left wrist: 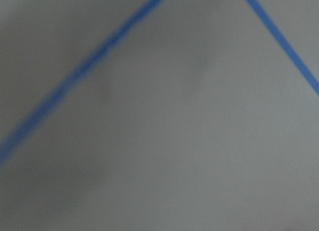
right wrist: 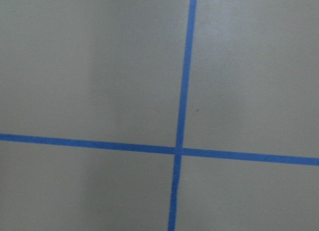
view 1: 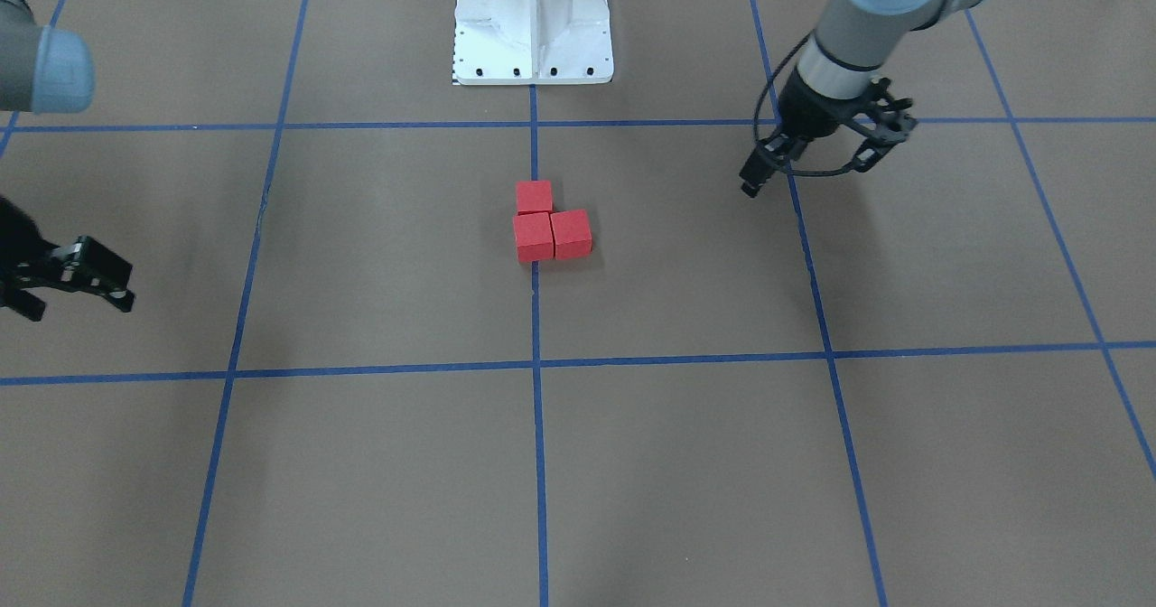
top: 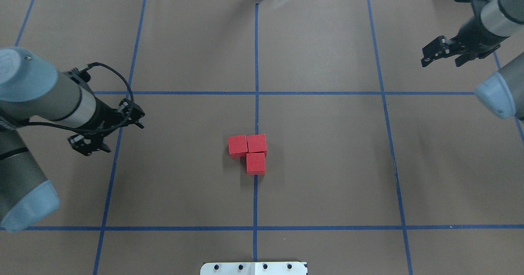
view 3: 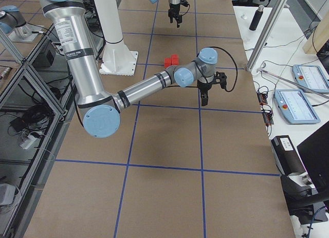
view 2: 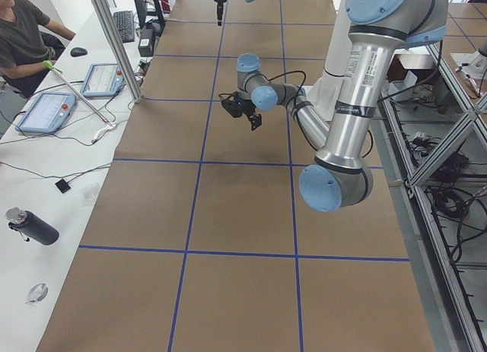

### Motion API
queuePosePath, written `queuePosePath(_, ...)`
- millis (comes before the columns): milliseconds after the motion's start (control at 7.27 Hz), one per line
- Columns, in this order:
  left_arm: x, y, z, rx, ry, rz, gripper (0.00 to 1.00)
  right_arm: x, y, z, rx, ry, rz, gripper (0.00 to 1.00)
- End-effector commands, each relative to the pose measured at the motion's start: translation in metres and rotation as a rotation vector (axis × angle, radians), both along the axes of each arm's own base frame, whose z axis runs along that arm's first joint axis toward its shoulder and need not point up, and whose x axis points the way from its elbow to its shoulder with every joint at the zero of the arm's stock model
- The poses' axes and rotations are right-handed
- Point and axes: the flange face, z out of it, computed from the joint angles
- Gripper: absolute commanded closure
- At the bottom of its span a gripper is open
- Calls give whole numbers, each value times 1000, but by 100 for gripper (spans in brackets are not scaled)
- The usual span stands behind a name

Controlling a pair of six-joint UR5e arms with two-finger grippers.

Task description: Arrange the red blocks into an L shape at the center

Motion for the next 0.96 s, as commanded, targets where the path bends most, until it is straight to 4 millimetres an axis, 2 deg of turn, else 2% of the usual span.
queuePosePath(0,-127,-39,75,264,-87,214,0,88,-19,75,-16,10,-12,0)
queuePosePath(138,-187,-59,115,322,-60,293,0,116,-16,110,-10,27,-35,0)
queuePosePath(275,-230,-75,152,371,-48,346,0,142,-19,143,-12,18,-61,0)
queuePosePath(413,-243,-78,166,373,-60,351,0,156,-18,153,-20,16,-83,0)
queuePosePath(550,-261,-82,173,391,-67,344,0,178,-15,156,-28,20,-85,0)
queuePosePath(688,-266,-75,186,421,-77,391,0,196,-6,171,0,26,-116,0)
queuePosePath(826,-276,-73,187,420,-82,376,0,201,-1,177,10,30,-125,0)
